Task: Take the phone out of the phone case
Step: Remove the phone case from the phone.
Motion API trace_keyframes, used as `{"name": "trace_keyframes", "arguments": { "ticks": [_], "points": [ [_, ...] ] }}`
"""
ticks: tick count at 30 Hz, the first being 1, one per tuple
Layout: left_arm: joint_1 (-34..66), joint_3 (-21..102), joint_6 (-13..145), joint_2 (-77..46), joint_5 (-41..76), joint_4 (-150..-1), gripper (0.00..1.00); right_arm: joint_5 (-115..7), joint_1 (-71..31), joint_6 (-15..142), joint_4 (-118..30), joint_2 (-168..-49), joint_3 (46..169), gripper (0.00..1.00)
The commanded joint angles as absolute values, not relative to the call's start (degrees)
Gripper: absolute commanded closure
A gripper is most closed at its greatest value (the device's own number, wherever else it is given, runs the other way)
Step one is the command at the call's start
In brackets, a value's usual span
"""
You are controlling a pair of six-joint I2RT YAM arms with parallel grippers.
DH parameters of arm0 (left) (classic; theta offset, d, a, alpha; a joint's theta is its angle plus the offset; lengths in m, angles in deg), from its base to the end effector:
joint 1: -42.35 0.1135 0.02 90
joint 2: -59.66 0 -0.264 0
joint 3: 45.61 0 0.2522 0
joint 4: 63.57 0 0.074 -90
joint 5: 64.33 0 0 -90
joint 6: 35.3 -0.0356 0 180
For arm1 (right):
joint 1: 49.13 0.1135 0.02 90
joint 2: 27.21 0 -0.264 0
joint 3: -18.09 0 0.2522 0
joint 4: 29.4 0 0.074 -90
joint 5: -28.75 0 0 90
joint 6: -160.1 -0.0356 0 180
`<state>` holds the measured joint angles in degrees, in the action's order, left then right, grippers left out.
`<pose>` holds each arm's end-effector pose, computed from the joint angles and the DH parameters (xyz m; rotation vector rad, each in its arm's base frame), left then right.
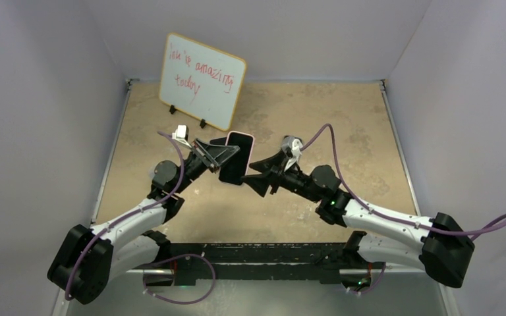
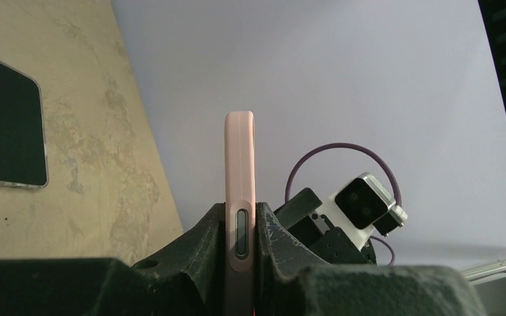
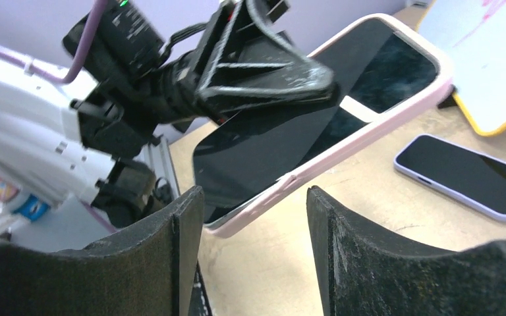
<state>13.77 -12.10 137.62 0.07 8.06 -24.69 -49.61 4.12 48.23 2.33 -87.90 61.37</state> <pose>0.1864 -0.1138 0.2542 -0.4523 1.5580 -1.7879 0.1360 0.1941 0.2952 -0.5649 1.3201 1.2322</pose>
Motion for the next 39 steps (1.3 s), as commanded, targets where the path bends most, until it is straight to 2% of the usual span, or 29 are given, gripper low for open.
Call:
{"name": "trace_keyframes", "arguments": {
  "ticks": [1,8,20,28,35,37,39],
  "points": [
    [13.52,-11.45,137.09,0.67,6.94,-19.26,1.0,-58.46,3.99,41.26,3.71,-85.8,60.97,0.39],
    [13.52,-11.83,137.29,0.07,4.96,-17.59,1.0,-64.1,1.87,30.26,4.33,-85.2,60.64,0.36],
    [13.52,-9.82,136.98,-1.85,-0.52,-14.87,1.0,-58.27,-2.53,14.12,17.04,-93.2,60.35,0.41],
    [13.52,-9.44,137.52,-3.25,-3.87,-11.76,1.0,-57.71,-4.71,7.88,26.56,-96.2,56.98,0.66],
    [13.52,-9.49,137.44,-3.45,-4.39,-11.2,1.0,-55.97,-5.74,5.45,30.24,-97.38,56.09,1.0],
    [13.52,-9.55,136.79,-3.16,-4.6,-11.83,1.0,-56.1,-6.45,4.85,29.86,-96.63,55.73,1.0],
    [13.53,-9.61,135.65,-2.52,-4.75,-13.23,0.89,-56.57,-7.04,4.33,28.22,-95.36,55.57,1.0]
  ]
}}
